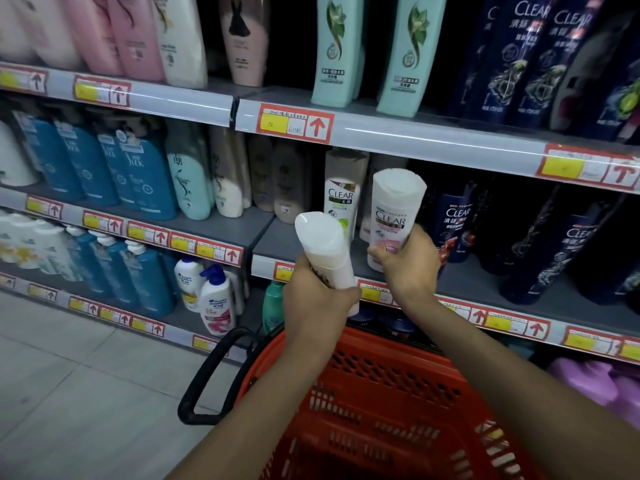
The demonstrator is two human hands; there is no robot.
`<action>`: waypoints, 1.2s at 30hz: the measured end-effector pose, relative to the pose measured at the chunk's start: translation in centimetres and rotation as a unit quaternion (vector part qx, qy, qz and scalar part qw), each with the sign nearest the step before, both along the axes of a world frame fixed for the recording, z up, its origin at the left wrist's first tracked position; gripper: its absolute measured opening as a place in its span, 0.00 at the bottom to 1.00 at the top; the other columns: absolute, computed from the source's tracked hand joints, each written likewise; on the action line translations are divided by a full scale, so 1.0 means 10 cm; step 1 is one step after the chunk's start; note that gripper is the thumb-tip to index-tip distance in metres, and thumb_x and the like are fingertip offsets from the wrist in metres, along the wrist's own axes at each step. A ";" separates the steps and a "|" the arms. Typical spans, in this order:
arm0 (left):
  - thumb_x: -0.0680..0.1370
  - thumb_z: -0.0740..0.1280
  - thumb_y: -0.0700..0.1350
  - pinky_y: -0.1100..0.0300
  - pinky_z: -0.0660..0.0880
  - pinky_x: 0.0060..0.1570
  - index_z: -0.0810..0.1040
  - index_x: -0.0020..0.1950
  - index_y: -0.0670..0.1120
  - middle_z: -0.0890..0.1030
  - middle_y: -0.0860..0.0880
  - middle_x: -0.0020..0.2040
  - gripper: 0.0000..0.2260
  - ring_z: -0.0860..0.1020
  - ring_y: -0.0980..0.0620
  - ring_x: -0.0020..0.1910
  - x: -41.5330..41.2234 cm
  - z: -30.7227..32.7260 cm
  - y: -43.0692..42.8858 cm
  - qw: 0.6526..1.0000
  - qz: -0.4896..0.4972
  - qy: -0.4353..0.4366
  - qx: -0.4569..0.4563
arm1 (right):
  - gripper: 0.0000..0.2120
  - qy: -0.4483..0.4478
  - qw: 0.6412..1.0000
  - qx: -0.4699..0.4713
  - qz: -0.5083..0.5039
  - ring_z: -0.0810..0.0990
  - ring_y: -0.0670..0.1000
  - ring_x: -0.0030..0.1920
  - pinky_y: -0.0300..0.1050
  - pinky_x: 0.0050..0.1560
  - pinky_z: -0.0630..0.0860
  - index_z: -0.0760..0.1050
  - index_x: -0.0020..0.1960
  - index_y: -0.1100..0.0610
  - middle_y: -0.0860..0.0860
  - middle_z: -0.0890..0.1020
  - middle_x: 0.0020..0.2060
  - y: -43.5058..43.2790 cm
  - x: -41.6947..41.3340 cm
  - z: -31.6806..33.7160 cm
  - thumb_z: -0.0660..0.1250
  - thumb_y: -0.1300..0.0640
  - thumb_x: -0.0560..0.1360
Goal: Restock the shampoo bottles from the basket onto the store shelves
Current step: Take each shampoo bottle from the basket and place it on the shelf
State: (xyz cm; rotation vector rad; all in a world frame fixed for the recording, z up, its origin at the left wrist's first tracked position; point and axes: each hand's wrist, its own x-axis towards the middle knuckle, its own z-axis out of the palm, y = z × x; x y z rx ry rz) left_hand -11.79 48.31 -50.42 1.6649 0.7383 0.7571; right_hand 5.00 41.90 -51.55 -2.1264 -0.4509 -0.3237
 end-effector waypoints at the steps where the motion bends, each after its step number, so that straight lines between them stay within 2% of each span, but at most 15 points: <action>1: 0.66 0.82 0.39 0.77 0.70 0.30 0.75 0.56 0.51 0.78 0.61 0.42 0.24 0.76 0.67 0.40 -0.02 0.01 0.00 1.000 0.006 -0.005 -0.003 | 0.23 -0.014 1.000 0.011 0.012 0.82 0.52 0.50 0.51 0.50 0.81 0.76 0.56 0.53 0.50 0.83 0.51 -0.08 -0.07 0.01 0.82 0.51 0.66; 3: 0.66 0.82 0.38 0.75 0.70 0.32 0.74 0.56 0.51 0.78 0.62 0.43 0.25 0.77 0.64 0.41 -0.05 0.03 0.02 1.000 0.018 -0.009 -0.006 | 0.24 -0.037 0.998 0.021 0.047 0.83 0.49 0.51 0.48 0.50 0.81 0.76 0.57 0.51 0.48 0.83 0.51 -0.19 -0.20 0.07 0.82 0.51 0.66; 6: 0.66 0.82 0.40 0.61 0.75 0.41 0.76 0.59 0.49 0.79 0.58 0.45 0.26 0.79 0.53 0.46 -0.13 0.02 0.07 0.999 0.049 0.008 -0.001 | 0.25 -0.056 0.992 0.005 0.113 0.84 0.46 0.50 0.47 0.51 0.82 0.78 0.57 0.51 0.47 0.85 0.50 -0.15 -0.35 0.20 0.83 0.50 0.65; 10: 0.65 0.82 0.39 0.61 0.73 0.40 0.74 0.55 0.49 0.79 0.57 0.44 0.25 0.80 0.49 0.48 -0.29 -0.03 0.12 0.997 0.076 0.023 -0.015 | 0.24 -0.061 0.986 -0.021 0.157 0.85 0.47 0.48 0.49 0.49 0.82 0.80 0.55 0.52 0.47 0.87 0.48 0.17 -0.51 0.30 0.83 0.48 0.63; 12: 0.65 0.82 0.39 0.58 0.75 0.44 0.76 0.56 0.47 0.82 0.52 0.48 0.24 0.81 0.47 0.50 -0.37 -0.06 0.15 0.995 0.088 0.029 -0.022 | 0.24 -0.051 0.983 -0.020 0.177 0.84 0.46 0.47 0.48 0.48 0.82 0.80 0.55 0.52 0.46 0.87 0.47 0.38 -0.59 0.31 0.83 0.48 0.63; 15: 0.65 0.82 0.39 0.57 0.74 0.46 0.77 0.60 0.46 0.82 0.50 0.52 0.26 0.80 0.48 0.50 -0.49 -0.07 0.21 0.994 0.099 0.038 -0.020 | 0.24 -0.022 0.980 -0.012 0.199 0.84 0.47 0.48 0.49 0.49 0.83 0.80 0.54 0.51 0.46 0.87 0.49 0.73 -0.66 0.26 0.83 0.47 0.62; 24: 0.66 0.82 0.39 0.58 0.72 0.46 0.75 0.61 0.48 0.80 0.53 0.52 0.26 0.78 0.50 0.52 -0.69 -0.12 0.47 0.991 0.111 0.075 -0.016 | 0.27 0.014 0.986 -0.017 0.165 0.84 0.56 0.54 0.54 0.54 0.82 0.78 0.58 0.54 0.53 0.86 0.53 1.49 -0.53 0.22 0.83 0.50 0.64; 28: 0.66 0.82 0.40 0.59 0.71 0.45 0.76 0.61 0.48 0.80 0.53 0.53 0.27 0.77 0.51 0.51 -0.68 -0.14 0.55 0.991 0.106 0.076 -0.014 | 0.29 0.019 0.988 -0.025 0.152 0.83 0.58 0.55 0.57 0.55 0.81 0.72 0.58 0.54 0.53 0.85 0.55 1.60 -0.48 0.13 0.83 0.51 0.64; 31: 0.65 0.83 0.40 0.56 0.75 0.48 0.76 0.60 0.49 0.81 0.52 0.54 0.27 0.79 0.49 0.53 -0.64 -0.17 0.58 0.992 0.105 0.075 -0.016 | 0.28 0.021 0.989 -0.043 0.143 0.83 0.59 0.54 0.58 0.53 0.81 0.69 0.56 0.54 0.55 0.84 0.54 1.64 -0.46 0.03 0.83 0.50 0.65; 36: 0.64 0.83 0.41 0.53 0.79 0.50 0.76 0.58 0.50 0.82 0.51 0.54 0.27 0.81 0.48 0.53 -0.62 -0.21 0.60 0.991 0.105 0.082 -0.009 | 0.27 0.009 0.986 -0.072 0.148 0.82 0.60 0.54 0.55 0.52 0.80 0.68 0.57 0.55 0.56 0.84 0.56 1.67 -0.48 -0.01 0.80 0.48 0.69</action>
